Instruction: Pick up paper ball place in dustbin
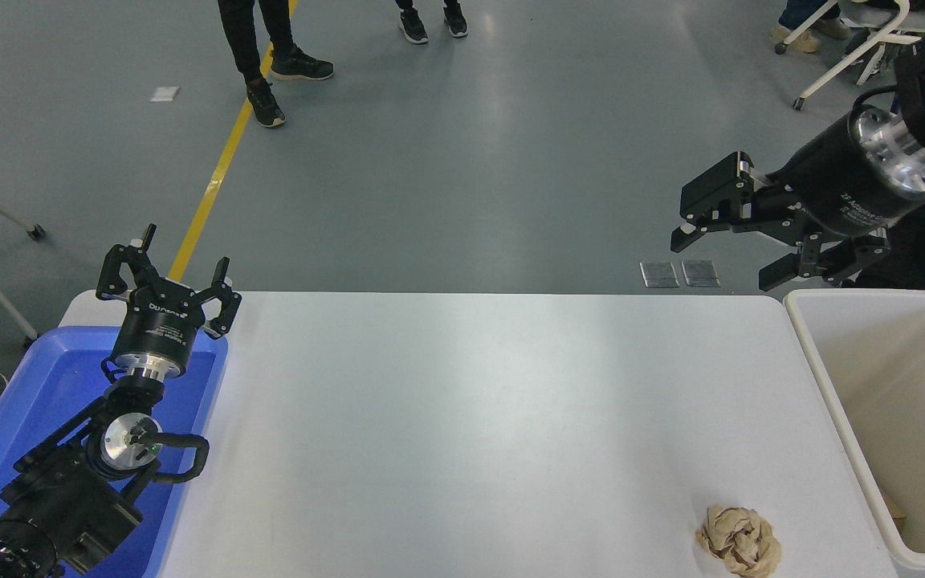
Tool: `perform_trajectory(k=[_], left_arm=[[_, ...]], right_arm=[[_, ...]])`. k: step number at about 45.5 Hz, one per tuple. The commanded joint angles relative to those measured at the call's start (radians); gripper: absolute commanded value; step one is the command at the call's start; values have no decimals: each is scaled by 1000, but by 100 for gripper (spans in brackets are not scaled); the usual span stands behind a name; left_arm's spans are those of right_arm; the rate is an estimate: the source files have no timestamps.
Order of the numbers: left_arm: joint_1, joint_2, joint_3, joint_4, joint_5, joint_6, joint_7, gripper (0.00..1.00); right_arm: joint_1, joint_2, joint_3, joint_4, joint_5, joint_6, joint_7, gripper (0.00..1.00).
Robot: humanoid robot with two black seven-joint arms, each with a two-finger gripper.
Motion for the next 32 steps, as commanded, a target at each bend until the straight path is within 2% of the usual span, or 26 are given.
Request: perform_trajectory(k=[1,12,18,25,32], left_arm=[[1,0,0,0,0,0,0,98],[1,0,-1,0,0,0,0,98],[1,0,0,0,0,0,0,98],[1,0,-1,0,0,0,0,98],[1,0,-1,0,0,0,0,98]], right_arm=[[-31,-4,62,-4,10,0,0,100],[-147,0,63,-4,-22,0,-5,99],[-232,3,22,-6,-149,-8,-5,98],[-368,7,-16,-6,-266,-185,-6,95],[-468,26,-21,-6,-286,-284,-6,95]])
